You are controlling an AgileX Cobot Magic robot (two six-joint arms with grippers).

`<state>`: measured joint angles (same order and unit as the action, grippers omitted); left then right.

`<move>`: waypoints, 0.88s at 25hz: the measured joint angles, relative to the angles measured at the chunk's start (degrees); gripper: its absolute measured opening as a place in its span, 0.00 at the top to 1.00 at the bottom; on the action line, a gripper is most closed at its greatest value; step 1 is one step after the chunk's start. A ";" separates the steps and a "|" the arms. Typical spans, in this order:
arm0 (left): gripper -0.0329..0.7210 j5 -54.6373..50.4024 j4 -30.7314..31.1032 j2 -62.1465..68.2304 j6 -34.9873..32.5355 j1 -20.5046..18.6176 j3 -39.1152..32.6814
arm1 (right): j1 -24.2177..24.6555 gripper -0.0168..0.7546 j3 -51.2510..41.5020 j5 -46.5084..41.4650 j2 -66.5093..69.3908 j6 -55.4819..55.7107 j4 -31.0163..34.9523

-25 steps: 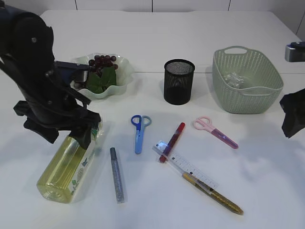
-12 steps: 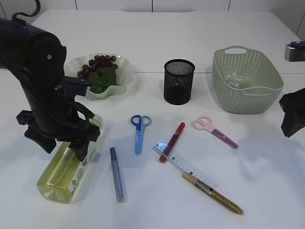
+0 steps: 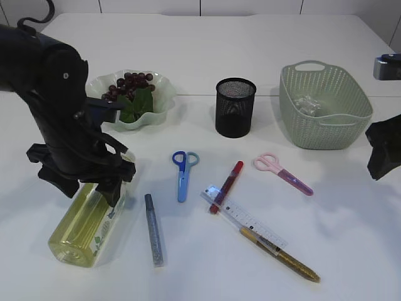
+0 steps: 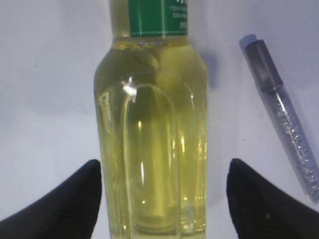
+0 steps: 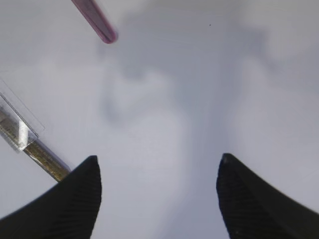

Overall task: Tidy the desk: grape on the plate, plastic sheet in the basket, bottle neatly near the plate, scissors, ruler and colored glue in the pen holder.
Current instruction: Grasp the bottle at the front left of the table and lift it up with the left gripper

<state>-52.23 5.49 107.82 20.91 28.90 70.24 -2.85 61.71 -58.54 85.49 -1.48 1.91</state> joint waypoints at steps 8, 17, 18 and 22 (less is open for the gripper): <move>0.16 0.48 0.90 1.03 1.86 0.00 0.00 | 0.00 0.25 0.00 0.00 0.00 0.00 0.00; 0.16 0.60 1.77 3.19 2.72 0.00 0.07 | 0.00 0.25 0.00 0.00 0.00 -0.11 0.00; 0.16 0.60 1.77 3.60 2.72 0.00 0.07 | 0.00 0.25 0.00 0.00 0.00 -0.11 0.00; 0.16 0.73 1.77 5.53 2.77 0.00 0.07 | 0.00 0.25 0.00 0.00 0.00 -0.11 0.00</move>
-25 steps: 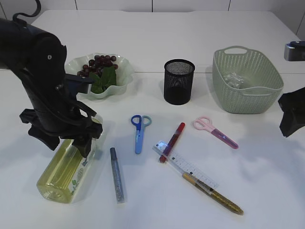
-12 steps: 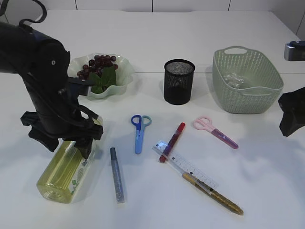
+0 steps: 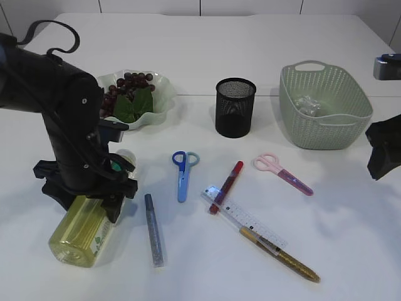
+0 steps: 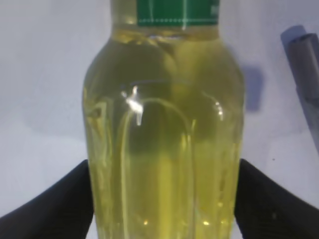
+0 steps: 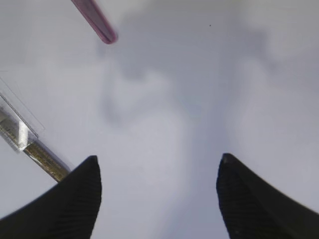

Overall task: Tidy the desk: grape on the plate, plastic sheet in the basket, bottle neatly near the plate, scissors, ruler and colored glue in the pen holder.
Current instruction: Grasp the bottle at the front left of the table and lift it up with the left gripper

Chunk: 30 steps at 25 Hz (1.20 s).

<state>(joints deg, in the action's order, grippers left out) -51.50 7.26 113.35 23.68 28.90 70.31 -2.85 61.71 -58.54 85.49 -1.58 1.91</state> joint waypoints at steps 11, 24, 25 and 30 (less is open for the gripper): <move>0.19 1.05 0.00 2.39 0.09 0.00 0.28 | 0.00 0.25 0.00 0.10 0.00 0.00 0.00; 0.38 1.06 0.97 2.39 0.09 0.00 0.46 | 0.00 0.25 0.00 0.10 0.00 0.00 0.00; 0.38 1.06 1.21 2.39 0.09 0.03 0.46 | 0.00 0.25 0.00 0.10 0.00 0.00 0.00; 0.38 1.39 3.00 2.39 0.09 0.03 0.69 | 0.00 0.25 0.00 0.10 0.00 0.00 0.49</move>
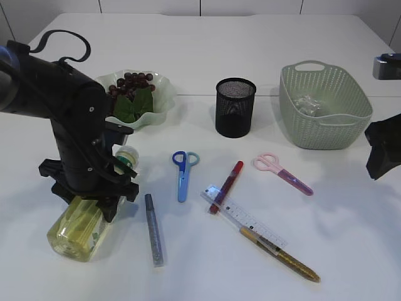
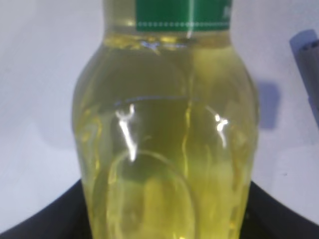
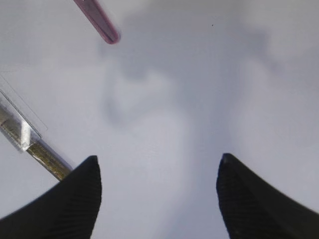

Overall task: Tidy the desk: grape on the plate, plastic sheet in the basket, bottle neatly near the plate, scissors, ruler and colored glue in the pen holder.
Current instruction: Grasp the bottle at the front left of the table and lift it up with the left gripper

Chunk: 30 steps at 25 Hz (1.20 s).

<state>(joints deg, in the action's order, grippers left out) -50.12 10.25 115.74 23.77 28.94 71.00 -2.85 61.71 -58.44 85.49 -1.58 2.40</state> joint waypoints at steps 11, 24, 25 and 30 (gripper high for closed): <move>0.38 2.99 6.35 -2.05 0.00 0.00 -2.38 | 0.00 0.25 0.00 0.00 0.00 -0.09 0.13; 0.38 29.46 10.83 -21.14 0.00 -4.79 -27.73 | 0.00 0.25 0.00 0.00 0.00 -0.09 0.39; 0.38 32.18 10.97 -23.06 0.00 -6.39 -29.87 | 0.00 0.25 0.00 0.00 0.00 -0.09 0.39; 0.38 42.79 12.20 -32.71 0.00 -14.28 -36.78 | 0.00 0.25 0.00 -0.10 0.00 -0.09 0.39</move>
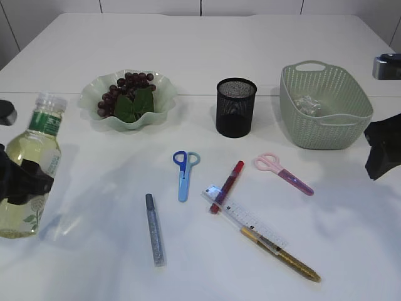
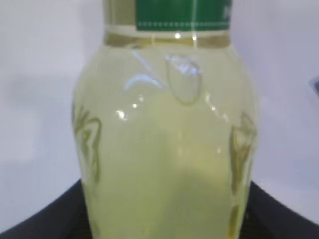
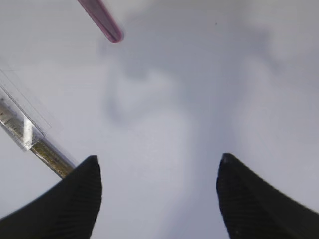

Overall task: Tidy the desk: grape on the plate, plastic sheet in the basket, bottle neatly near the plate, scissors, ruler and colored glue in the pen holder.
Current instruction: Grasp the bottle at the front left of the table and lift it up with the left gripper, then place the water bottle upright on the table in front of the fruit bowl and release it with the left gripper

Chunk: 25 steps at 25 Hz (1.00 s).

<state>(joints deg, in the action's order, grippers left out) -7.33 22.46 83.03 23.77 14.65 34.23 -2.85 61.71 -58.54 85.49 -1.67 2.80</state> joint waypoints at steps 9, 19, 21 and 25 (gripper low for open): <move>0.38 21.90 1.30 -2.72 0.00 -3.61 -3.54 | 0.00 0.25 0.00 0.00 0.00 0.00 0.04; 0.38 44.67 2.74 3.64 -0.45 -3.61 -3.54 | 0.00 0.25 0.00 -0.48 0.00 0.00 0.13; 0.38 49.48 2.74 5.22 -0.45 -3.61 -3.54 | 0.00 0.25 0.00 -0.59 0.00 0.00 0.13; 0.38 55.42 1.50 7.62 -0.45 -3.61 -3.54 | 0.00 0.25 0.00 -0.73 0.00 0.00 0.01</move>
<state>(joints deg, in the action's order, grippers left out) 48.09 23.95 90.66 23.32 11.04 30.69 -2.85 61.71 -59.27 85.49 -1.67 2.80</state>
